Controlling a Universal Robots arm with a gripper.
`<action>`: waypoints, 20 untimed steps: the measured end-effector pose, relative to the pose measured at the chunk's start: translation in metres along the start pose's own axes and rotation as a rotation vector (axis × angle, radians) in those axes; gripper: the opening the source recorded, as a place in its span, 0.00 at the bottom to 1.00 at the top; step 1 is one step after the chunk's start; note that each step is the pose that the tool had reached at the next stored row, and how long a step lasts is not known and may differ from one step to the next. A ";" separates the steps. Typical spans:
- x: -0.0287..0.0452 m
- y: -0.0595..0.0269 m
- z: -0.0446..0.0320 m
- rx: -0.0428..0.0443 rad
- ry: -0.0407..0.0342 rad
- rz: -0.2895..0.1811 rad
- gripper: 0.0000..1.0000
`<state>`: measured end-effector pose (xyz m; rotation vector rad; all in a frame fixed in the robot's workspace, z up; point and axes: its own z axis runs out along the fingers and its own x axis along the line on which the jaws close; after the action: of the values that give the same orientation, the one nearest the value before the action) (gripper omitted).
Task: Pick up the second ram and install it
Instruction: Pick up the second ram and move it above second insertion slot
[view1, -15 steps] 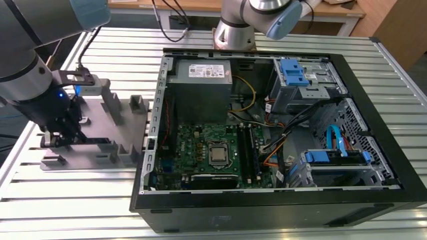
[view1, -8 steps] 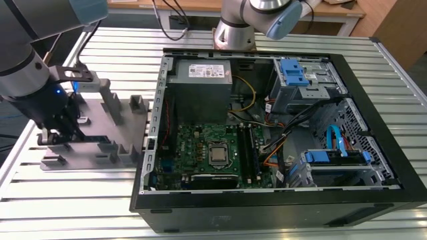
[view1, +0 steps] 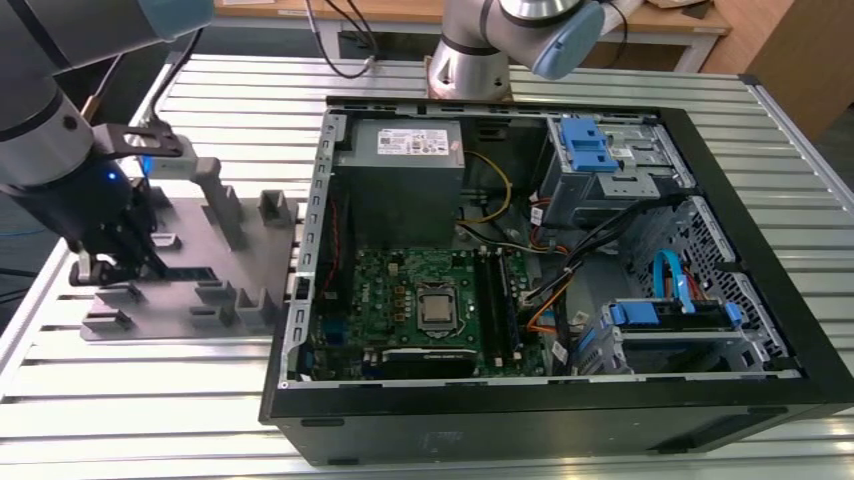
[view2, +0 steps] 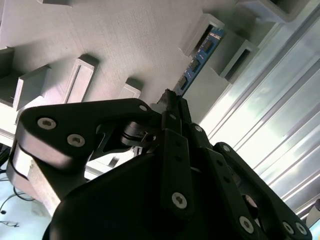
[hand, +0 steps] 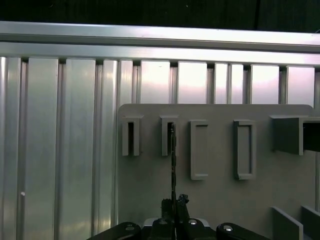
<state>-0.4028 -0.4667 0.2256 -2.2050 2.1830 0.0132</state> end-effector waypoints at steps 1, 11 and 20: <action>0.0000 0.0000 -0.0009 0.0000 0.0000 0.000 0.14; -0.0003 -0.0002 -0.0093 -0.0001 0.0000 0.000 0.14; -0.0007 -0.0004 -0.0197 0.0000 0.0000 0.000 0.14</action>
<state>-0.4028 -0.4667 0.2453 -2.2049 2.1831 0.0132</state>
